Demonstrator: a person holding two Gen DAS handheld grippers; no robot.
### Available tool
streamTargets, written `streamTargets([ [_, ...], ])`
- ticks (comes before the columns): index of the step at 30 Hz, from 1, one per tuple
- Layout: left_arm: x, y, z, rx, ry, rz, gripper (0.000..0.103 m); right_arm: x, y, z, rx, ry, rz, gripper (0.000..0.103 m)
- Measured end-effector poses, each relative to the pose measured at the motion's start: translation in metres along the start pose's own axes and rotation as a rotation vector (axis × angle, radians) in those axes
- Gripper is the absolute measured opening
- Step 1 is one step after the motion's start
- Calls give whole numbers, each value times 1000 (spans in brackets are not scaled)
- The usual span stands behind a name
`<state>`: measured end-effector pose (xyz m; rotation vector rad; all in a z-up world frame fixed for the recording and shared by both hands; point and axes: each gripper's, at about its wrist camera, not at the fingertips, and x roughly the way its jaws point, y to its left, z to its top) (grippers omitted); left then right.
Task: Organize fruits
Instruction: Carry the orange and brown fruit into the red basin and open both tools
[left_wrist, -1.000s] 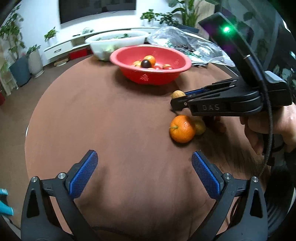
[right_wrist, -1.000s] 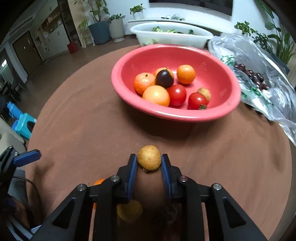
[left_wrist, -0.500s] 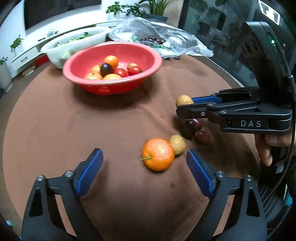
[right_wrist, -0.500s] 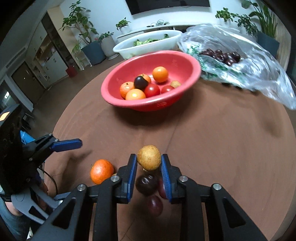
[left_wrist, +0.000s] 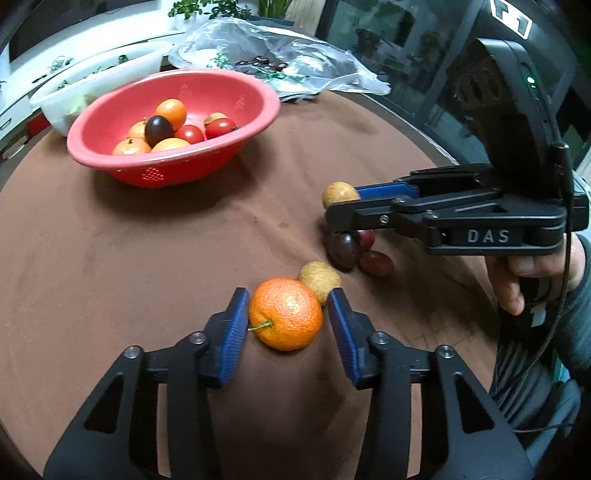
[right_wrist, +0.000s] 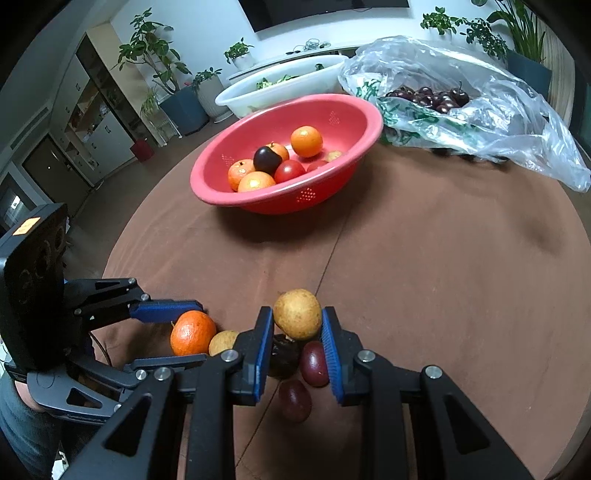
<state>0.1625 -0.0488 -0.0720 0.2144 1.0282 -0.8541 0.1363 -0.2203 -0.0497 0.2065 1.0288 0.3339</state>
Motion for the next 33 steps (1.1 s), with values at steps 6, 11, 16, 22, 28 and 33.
streamTargets([
  [6,-4,4,-6,-23,-11,1,37,-2,0,-1,5,-5,-1,29],
  [11,-7,4,-10,-30,-15,4,36,-2,0,-1,5,-5,-1,29],
  [16,-7,4,-12,-34,-20,10,36,-2,0,-1,6,-5,-1,29],
  [22,-15,9,-15,-75,-50,31,35,-6,1,-1,10,-19,0,29],
  [28,-30,15,-15,-102,-86,48,35,-9,1,0,13,-27,5,29],
  [33,-43,19,-10,-122,-122,66,35,-12,0,2,14,-28,0,29],
])
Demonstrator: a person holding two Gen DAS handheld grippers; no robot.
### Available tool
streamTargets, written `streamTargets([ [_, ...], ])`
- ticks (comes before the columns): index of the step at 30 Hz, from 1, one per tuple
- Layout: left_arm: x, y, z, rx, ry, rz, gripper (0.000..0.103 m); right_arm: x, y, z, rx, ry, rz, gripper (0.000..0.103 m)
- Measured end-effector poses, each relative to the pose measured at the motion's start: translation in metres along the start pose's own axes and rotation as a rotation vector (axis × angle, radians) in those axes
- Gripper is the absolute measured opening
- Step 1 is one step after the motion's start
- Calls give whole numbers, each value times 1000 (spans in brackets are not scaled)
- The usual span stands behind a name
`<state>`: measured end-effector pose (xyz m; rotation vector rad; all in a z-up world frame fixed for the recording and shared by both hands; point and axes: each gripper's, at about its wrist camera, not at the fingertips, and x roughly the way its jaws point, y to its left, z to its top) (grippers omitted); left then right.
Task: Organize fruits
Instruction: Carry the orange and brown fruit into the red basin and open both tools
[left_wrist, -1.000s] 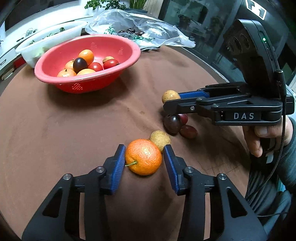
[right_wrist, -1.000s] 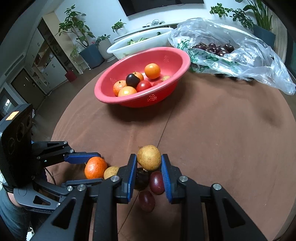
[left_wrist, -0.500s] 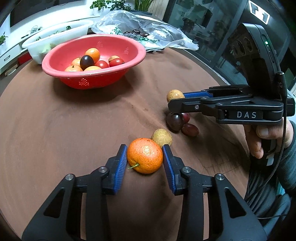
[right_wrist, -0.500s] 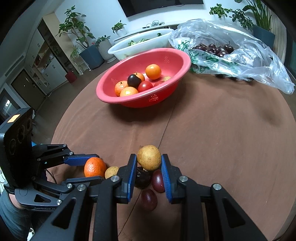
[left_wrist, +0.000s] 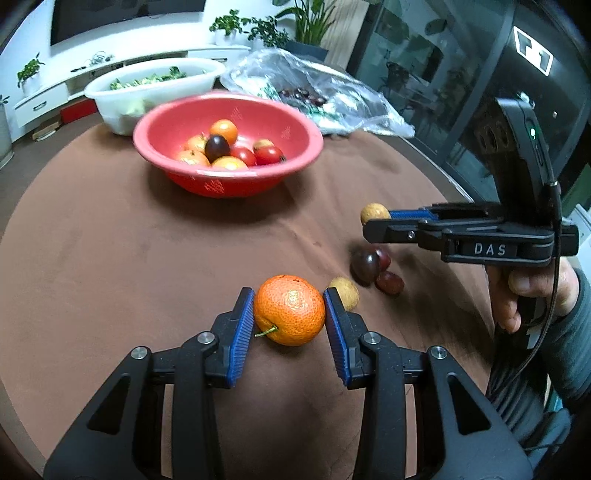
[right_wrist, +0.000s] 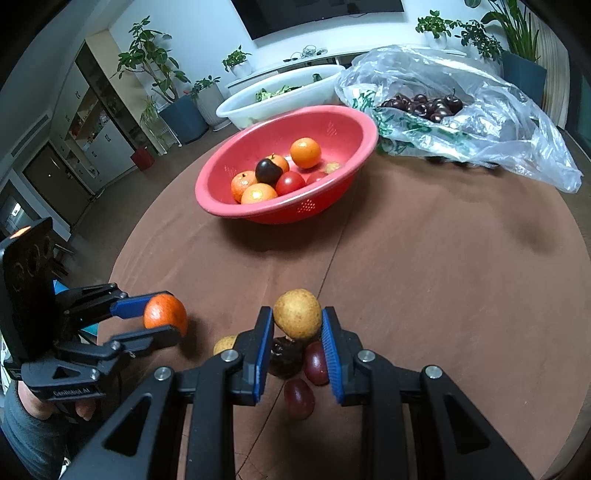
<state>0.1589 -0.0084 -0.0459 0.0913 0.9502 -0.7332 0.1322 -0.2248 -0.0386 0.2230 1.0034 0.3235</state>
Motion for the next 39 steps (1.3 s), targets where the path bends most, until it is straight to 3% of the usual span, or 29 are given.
streamTargets([
  [11,-32,23,63,-47,-133,97,35,-35,-2,45,-28,-91,-53,29],
  [20,-4,22,125,10,-142,160,35,-24,27,102,-172,-127,-105,29],
  [29,50,19,119,44,-91,209,36,33,17,123,-137,-32,-110,29],
  [39,71,20,118,74,-69,231,36,68,13,126,-134,23,-133,29],
])
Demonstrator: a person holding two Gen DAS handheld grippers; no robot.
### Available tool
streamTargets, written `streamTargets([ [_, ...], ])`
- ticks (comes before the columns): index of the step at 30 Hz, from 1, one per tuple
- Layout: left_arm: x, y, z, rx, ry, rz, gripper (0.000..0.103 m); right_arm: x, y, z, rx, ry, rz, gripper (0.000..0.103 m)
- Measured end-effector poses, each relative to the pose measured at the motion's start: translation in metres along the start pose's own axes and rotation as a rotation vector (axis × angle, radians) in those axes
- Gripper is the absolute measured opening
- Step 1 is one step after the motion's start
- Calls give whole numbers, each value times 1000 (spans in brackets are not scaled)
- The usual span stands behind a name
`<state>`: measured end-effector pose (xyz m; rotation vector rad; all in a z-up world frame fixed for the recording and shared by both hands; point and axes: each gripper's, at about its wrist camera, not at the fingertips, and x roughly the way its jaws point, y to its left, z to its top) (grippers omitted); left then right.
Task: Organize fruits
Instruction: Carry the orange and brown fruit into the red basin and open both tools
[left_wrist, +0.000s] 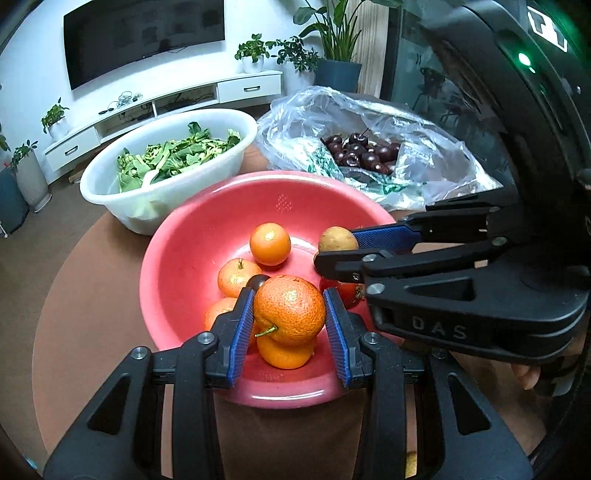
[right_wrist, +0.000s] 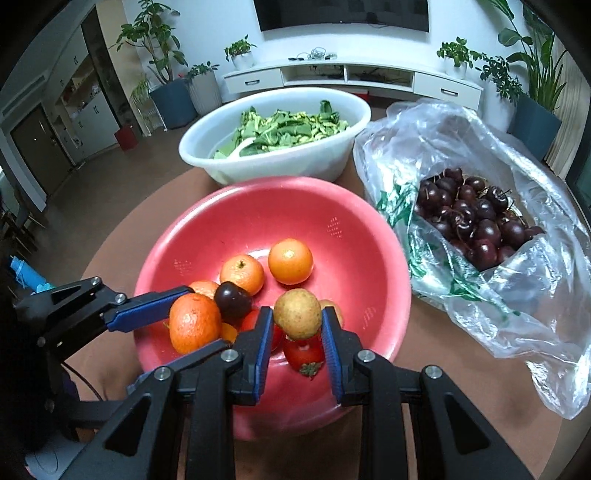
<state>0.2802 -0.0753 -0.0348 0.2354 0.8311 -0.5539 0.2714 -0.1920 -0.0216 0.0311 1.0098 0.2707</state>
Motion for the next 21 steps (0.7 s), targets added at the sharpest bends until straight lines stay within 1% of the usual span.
streamTargets([
  [7,2,0,1,5,-3,10,37,11,0,-1,-4,15,-17,29],
  [8,3,0,0,6,0,17,39,11,0,-1,-7,16,-21,29],
  [9,4,0,0,8,3,22,41,11,0,0,-9,17,-25,29],
  [10,4,0,-1,8,5,23,49,13,1,1,-11,18,-27,29],
  [11,5,1,-2,3,4,22,52,13,1,1,-12,19,-26,29],
  [21,-7,2,-5,-3,-13,23,53,10,1,0,-9,16,-25,30],
])
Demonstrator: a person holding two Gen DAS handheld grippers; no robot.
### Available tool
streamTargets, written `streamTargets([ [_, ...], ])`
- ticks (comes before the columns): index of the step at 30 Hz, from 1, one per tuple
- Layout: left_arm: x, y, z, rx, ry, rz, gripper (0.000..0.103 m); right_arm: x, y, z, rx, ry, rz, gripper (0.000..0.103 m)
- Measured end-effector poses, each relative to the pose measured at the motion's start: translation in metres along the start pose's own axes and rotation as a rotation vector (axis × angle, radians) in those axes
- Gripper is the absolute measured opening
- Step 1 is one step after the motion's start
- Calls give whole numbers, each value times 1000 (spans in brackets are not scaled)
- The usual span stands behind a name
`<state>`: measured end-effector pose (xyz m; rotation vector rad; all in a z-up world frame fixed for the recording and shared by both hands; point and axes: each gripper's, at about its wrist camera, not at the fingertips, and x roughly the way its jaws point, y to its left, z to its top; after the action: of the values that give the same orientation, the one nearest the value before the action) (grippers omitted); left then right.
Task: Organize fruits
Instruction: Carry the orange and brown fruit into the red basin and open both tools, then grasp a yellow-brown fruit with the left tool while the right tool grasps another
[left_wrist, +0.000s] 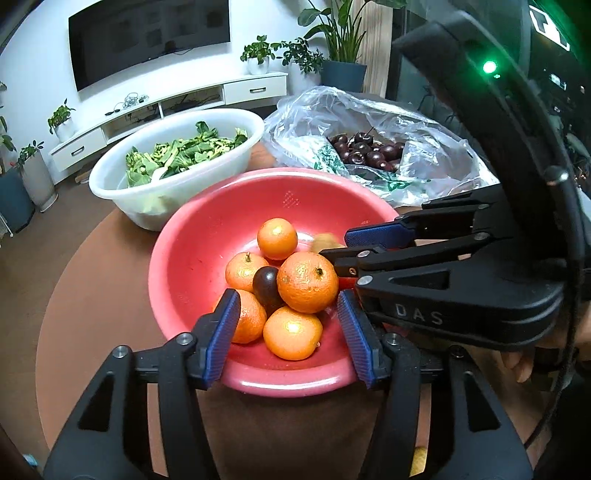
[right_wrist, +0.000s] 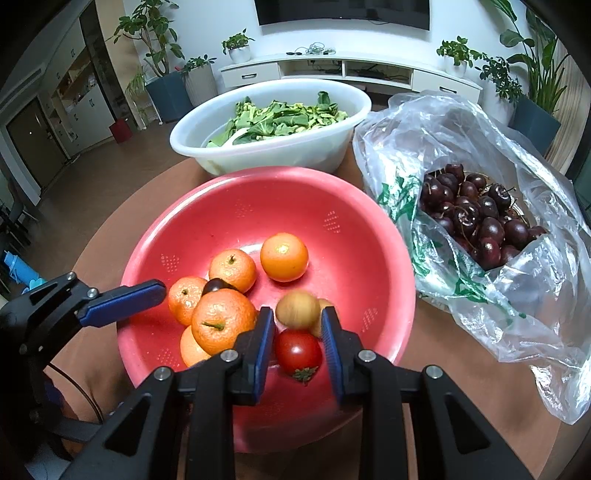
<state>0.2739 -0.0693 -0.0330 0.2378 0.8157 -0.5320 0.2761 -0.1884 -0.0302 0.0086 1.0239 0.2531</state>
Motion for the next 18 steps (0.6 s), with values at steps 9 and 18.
streamTargets([
  [9,-38,-3,-20,-30,-45,-7,73,-19,-3,-9,27,-28,5,42],
  [18,-69,-21,-66,-39,-42,-64,102,-77,-17,-58,98,-123,74,68],
])
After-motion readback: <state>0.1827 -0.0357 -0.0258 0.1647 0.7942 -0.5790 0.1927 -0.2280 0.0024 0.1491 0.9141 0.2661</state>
